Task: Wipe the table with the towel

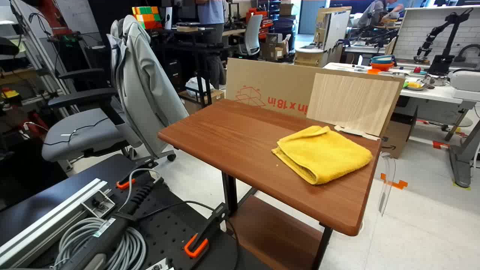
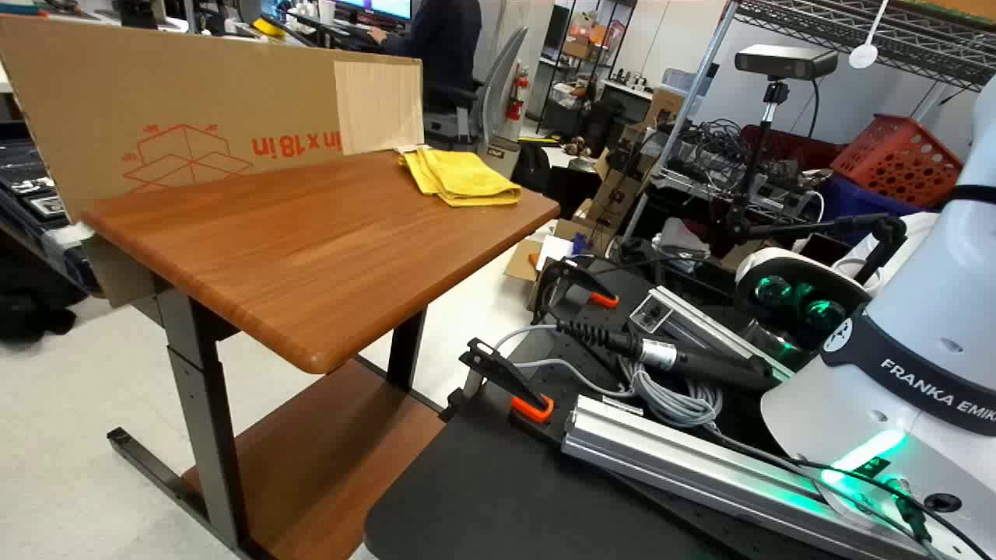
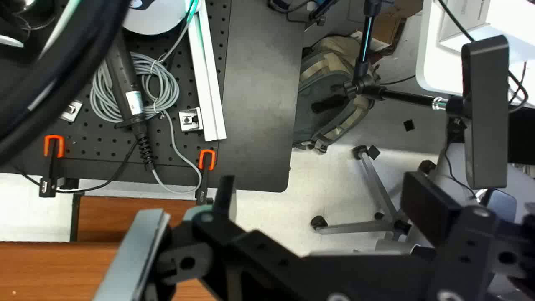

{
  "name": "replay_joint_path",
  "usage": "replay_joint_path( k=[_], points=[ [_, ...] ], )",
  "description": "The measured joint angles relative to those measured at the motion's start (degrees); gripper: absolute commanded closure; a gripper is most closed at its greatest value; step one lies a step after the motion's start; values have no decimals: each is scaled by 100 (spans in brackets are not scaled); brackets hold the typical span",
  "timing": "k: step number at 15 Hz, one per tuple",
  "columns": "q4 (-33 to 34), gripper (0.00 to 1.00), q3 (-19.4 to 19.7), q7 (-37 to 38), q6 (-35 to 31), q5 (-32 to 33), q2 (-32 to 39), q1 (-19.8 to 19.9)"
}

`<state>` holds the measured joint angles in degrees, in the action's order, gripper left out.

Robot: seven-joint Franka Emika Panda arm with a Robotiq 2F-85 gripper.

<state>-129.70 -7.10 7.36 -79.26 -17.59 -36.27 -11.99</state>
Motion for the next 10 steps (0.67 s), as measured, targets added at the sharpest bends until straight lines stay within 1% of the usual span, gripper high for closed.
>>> replay_joint_path(
  k=[7, 9, 10],
  points=[
    [1, 0, -9, -7, -20, -1, 0, 13],
    [16, 0, -19, 12, -251, -10, 17, 112],
    [40, 0, 1, 67, -495, -11, 58, 231]
  ],
)
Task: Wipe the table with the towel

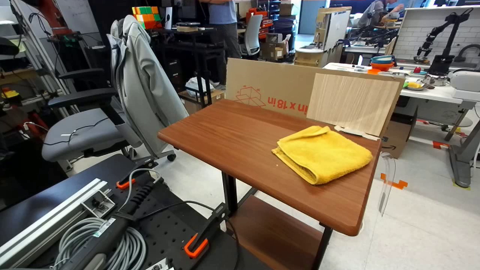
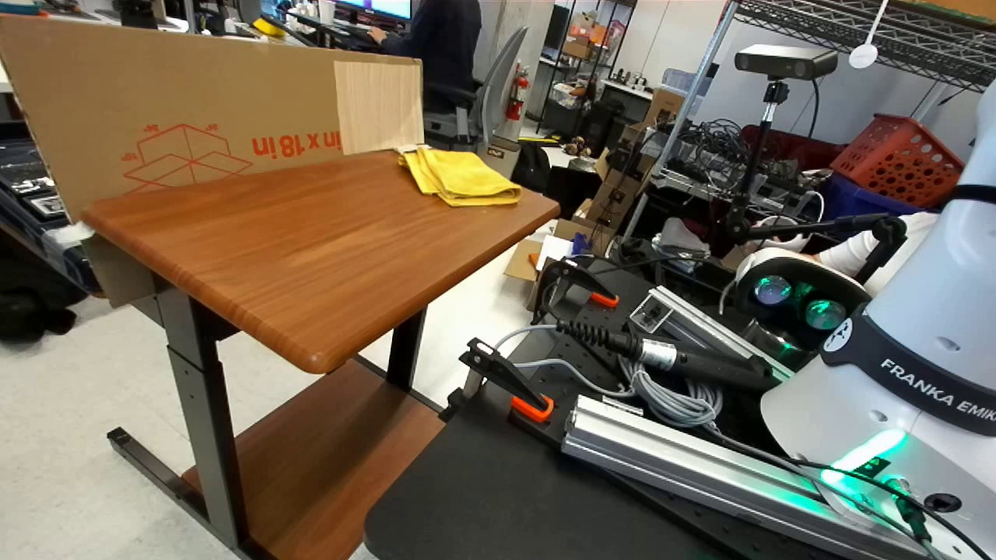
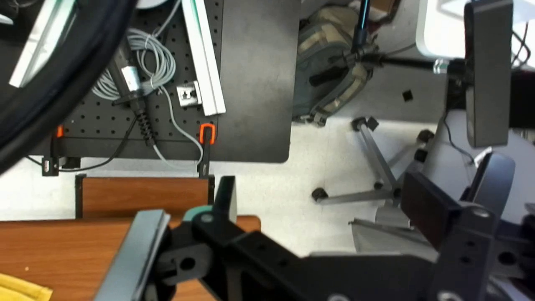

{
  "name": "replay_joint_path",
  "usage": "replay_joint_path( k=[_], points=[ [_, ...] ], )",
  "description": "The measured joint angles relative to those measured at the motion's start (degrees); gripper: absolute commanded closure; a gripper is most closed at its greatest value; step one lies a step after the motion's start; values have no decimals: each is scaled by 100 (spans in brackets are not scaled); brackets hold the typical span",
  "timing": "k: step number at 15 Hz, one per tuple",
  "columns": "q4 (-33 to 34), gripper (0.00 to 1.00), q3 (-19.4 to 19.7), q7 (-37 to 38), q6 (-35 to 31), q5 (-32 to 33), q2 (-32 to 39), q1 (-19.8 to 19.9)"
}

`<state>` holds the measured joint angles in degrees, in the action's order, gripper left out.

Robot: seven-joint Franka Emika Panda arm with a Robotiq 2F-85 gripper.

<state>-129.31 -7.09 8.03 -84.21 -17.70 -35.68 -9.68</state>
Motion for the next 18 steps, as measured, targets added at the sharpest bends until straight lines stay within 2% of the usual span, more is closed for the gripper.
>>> replay_joint_path(
  k=[2, 6, 11, 13, 18],
  points=[
    [94, 0, 159, 21, -485, 22, 209, 374],
    [262, 0, 783, 2, -1367, 30, 910, 1122],
    [310, 0, 1487, 0, -3031, 6, 2046, 1757],
    [332, 0, 1579, -97, -3111, 11, 2299, 1811],
    [331, 0, 1486, -59, -3091, 11, 2129, 1756]
  ],
)
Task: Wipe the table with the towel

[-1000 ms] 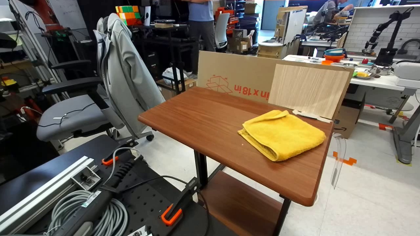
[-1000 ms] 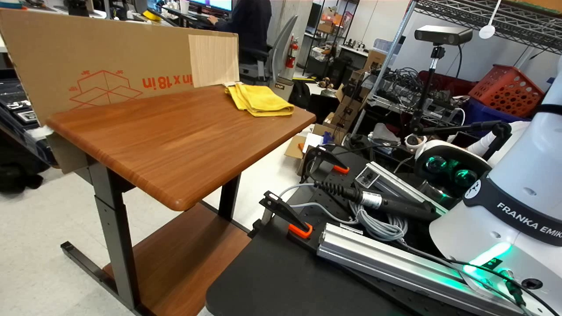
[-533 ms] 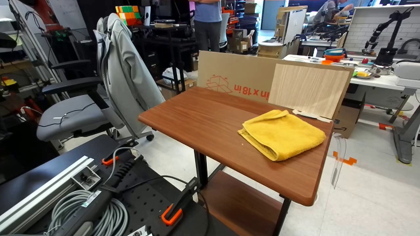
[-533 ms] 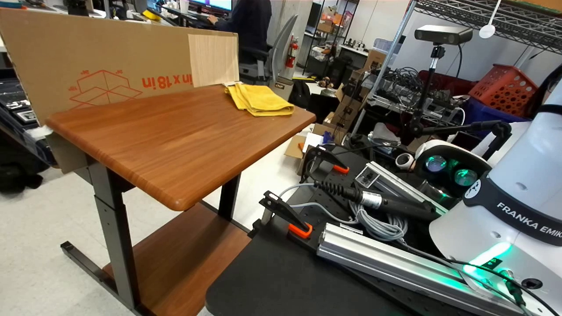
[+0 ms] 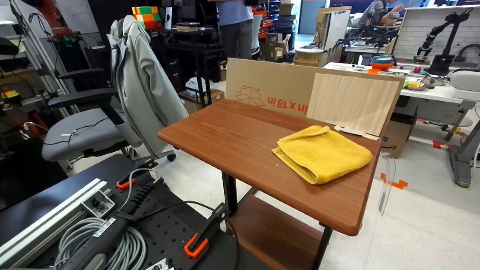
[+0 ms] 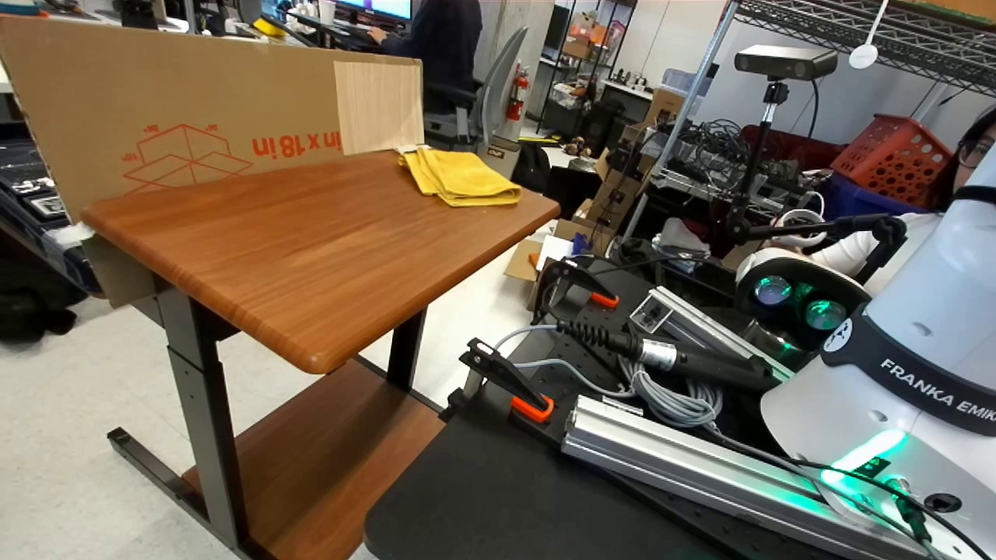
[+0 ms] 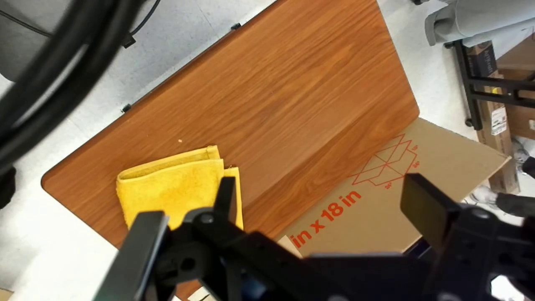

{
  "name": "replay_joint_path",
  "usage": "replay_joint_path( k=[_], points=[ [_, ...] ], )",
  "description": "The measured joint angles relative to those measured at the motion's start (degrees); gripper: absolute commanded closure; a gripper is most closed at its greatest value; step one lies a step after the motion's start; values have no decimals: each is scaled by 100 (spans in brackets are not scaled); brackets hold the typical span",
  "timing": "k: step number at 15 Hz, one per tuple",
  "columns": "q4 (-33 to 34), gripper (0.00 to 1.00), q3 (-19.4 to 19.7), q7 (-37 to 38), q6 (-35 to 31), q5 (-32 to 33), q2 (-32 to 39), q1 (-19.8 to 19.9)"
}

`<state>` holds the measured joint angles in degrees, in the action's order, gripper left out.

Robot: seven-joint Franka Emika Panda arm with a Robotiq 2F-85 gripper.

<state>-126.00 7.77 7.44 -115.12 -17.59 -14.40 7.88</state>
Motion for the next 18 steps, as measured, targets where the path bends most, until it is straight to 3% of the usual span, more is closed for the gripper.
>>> replay_joint_path(
  k=[4, 8, 13, 18],
  points=[
    [76, 0, 14, 493, -303, 90, 352, 84],
    [533, 0, 232, 1209, -890, 284, 1395, 335],
    [1667, 0, 453, 1892, -1095, -230, 2902, 531],
    [3120, 0, 558, 3107, -1182, -444, 4556, 636]
  ],
)
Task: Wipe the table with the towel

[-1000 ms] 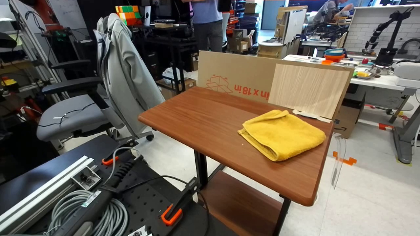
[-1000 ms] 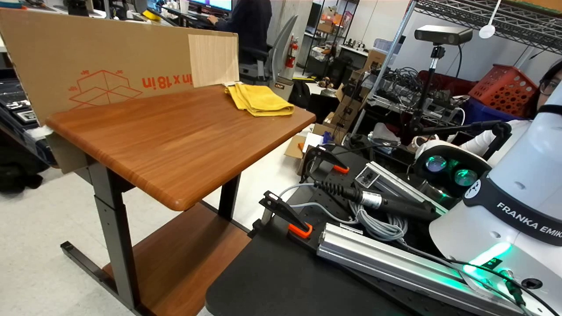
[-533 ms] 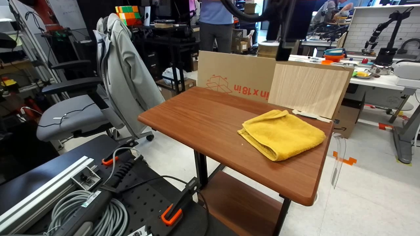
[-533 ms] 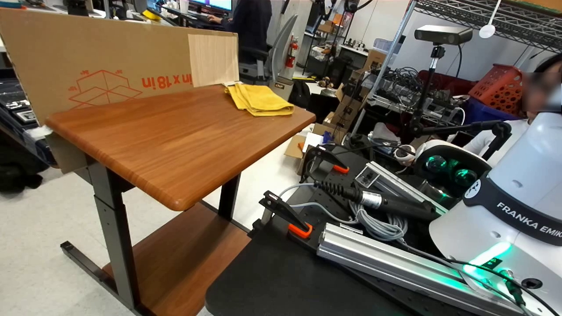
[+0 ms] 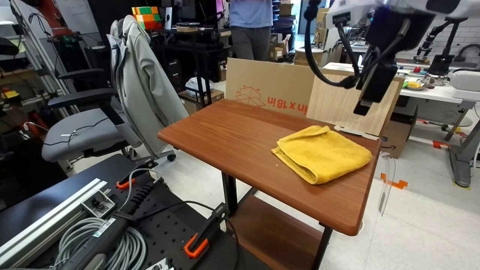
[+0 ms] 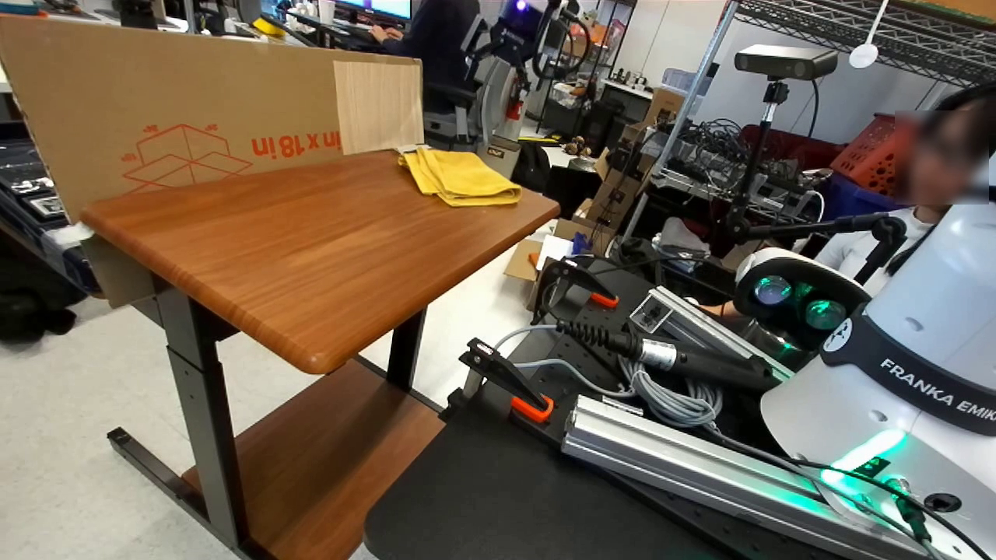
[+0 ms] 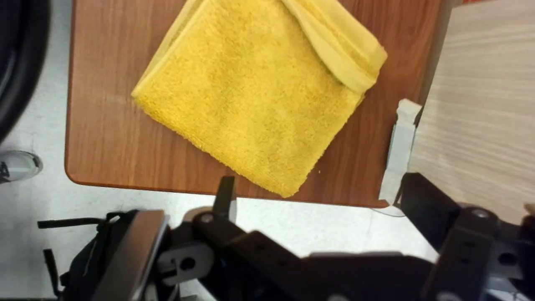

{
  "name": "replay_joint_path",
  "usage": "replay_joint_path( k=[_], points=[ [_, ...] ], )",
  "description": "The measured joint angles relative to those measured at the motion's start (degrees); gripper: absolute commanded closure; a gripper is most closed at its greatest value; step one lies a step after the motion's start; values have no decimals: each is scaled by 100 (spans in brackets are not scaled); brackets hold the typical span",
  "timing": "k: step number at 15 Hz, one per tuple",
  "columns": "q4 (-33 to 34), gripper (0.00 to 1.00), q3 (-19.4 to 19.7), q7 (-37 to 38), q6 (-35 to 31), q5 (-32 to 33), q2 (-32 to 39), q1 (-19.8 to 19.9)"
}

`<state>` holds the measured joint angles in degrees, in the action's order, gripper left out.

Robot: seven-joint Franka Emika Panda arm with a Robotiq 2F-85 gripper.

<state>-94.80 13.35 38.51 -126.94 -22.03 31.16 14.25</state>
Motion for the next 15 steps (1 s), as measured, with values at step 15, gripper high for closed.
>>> replay_joint_path(
  k=[15],
  points=[
    [1688, 0, -138, 1931, 1187, 633, 1336, -476]
  ],
)
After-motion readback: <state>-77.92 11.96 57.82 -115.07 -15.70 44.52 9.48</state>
